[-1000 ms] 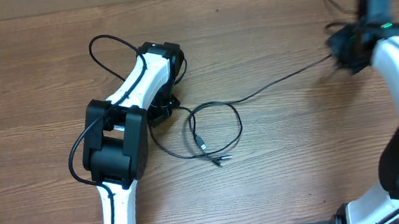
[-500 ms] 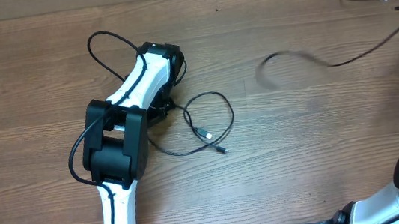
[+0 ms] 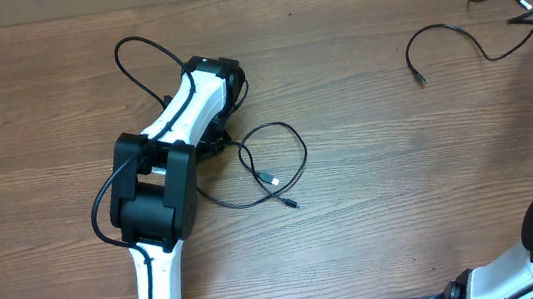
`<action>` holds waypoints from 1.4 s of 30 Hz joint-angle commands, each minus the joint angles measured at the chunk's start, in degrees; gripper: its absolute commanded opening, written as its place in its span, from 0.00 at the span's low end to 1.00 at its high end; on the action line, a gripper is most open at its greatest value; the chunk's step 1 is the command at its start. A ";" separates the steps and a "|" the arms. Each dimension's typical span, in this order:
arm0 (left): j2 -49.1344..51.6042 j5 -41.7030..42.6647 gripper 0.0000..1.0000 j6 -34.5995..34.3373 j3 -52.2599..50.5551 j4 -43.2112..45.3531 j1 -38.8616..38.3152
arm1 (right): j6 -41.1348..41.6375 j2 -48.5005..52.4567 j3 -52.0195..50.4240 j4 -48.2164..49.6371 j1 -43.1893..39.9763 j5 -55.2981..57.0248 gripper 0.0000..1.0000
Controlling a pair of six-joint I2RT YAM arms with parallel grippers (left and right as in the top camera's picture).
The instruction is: Untangle cables
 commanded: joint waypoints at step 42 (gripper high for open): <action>0.68 4.33 1.00 -0.39 -0.22 12.46 0.52 | 57.64 19.12 1.22 -37.40 -1.09 16.57 1.00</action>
